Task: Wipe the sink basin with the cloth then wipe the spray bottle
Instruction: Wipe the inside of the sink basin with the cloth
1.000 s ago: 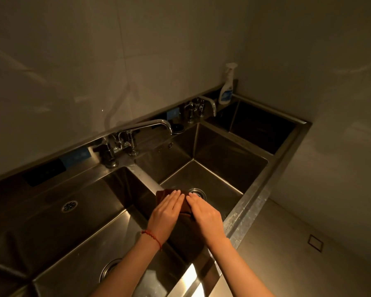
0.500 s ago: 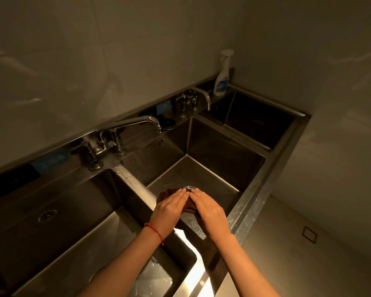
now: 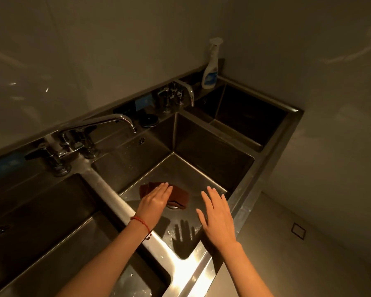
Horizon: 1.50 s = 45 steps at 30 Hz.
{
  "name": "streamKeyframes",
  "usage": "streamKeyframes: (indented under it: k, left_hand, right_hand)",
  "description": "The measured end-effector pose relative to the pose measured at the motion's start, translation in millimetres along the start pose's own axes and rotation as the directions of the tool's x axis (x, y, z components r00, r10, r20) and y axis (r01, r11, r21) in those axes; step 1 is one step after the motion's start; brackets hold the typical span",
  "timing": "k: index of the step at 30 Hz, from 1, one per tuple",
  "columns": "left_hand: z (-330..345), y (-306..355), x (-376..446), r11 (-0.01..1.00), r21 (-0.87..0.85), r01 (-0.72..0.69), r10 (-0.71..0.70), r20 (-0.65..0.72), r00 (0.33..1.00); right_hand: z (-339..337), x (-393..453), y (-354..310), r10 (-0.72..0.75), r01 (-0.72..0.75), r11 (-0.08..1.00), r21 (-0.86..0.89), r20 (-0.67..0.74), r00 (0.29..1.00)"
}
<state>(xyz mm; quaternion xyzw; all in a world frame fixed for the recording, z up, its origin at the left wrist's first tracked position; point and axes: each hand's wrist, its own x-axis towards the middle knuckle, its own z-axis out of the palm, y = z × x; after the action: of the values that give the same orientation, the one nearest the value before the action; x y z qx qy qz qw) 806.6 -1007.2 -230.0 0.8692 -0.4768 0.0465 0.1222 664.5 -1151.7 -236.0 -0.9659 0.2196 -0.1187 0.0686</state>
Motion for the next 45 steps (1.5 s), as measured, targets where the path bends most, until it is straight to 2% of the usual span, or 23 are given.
streamKeyframes:
  k: [3,6,11,18,27,37,45]
  left_hand:
    - [16.1,-2.7,12.4,0.993,-0.087,0.085,-0.080,0.057,0.995]
    - [34.6,-10.4,21.9,0.993,-0.060,0.104,-0.096,0.124,0.988]
    - [56.0,-16.7,39.1,0.993,-0.026,0.116,-0.111,0.159,0.981]
    - [89.5,-26.7,64.8,0.989,0.013,0.146,-0.146,0.178,0.973]
    - [127.8,-45.0,89.2,0.980,0.067,0.188,-0.198,0.227,0.953]
    - [162.2,-76.9,121.0,0.968,0.090,0.235,-0.248,0.198,0.948]
    - [191.2,-95.4,135.4,0.963,0.102,0.250,-0.268,0.250,0.930]
  right_hand:
    - [2.6,6.9,8.7,0.081,-0.082,0.996,-0.042,-0.011,0.997]
    - [5.9,12.7,20.2,0.114,-0.115,0.991,-0.073,-0.017,0.993]
    - [6.8,25.5,48.9,0.108,-0.108,0.992,-0.059,-0.004,0.994]
    - [4.2,43.0,83.6,0.099,-0.093,0.994,-0.059,0.117,0.988]
    - [14.6,44.6,85.6,0.162,-0.162,0.987,-0.009,0.166,0.973]
    - [12.6,53.1,84.4,0.189,-0.188,0.982,-0.027,0.223,0.956]
    - [14.4,59.5,82.2,0.197,-0.206,0.978,0.025,0.201,0.960]
